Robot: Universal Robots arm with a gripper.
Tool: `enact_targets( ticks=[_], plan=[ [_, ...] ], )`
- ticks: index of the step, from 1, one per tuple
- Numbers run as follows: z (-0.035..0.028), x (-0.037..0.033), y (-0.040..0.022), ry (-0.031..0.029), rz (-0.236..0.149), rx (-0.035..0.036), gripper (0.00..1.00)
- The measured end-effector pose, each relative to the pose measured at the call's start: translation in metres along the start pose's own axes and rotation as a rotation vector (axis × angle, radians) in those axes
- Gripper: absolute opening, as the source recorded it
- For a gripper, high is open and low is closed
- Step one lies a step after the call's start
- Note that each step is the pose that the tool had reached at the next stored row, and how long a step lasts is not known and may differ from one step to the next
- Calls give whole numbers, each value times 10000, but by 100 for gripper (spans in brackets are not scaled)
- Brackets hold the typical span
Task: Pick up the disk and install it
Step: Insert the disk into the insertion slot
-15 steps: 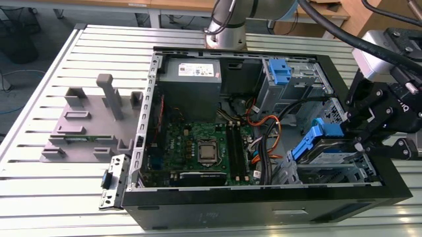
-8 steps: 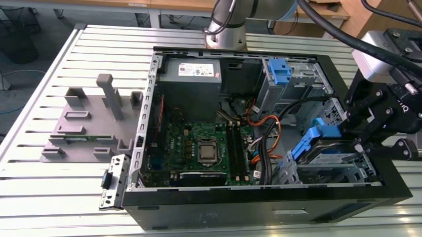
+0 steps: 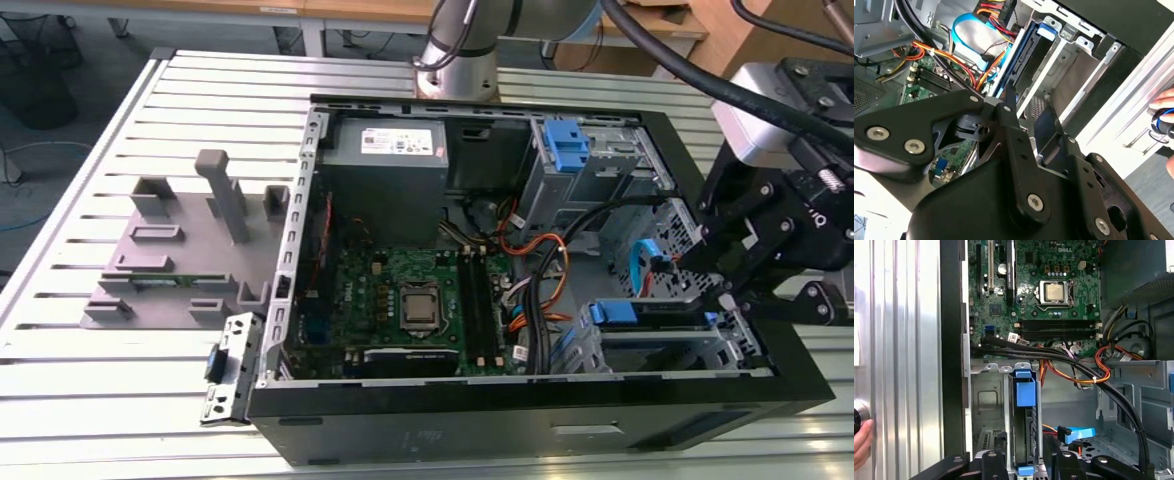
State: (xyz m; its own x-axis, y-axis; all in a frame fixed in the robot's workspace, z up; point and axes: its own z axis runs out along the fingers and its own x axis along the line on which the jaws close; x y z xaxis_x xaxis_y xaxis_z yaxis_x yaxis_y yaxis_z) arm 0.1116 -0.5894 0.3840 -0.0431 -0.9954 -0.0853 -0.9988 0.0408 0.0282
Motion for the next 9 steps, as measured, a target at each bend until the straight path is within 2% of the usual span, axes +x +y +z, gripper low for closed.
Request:
enact_targets(
  ticks=[5, 9],
  plan=[
    [49, 5, 14, -27, -52, 143, 42],
    [64, -7, 15, -28, -57, 161, 42]
  ],
)
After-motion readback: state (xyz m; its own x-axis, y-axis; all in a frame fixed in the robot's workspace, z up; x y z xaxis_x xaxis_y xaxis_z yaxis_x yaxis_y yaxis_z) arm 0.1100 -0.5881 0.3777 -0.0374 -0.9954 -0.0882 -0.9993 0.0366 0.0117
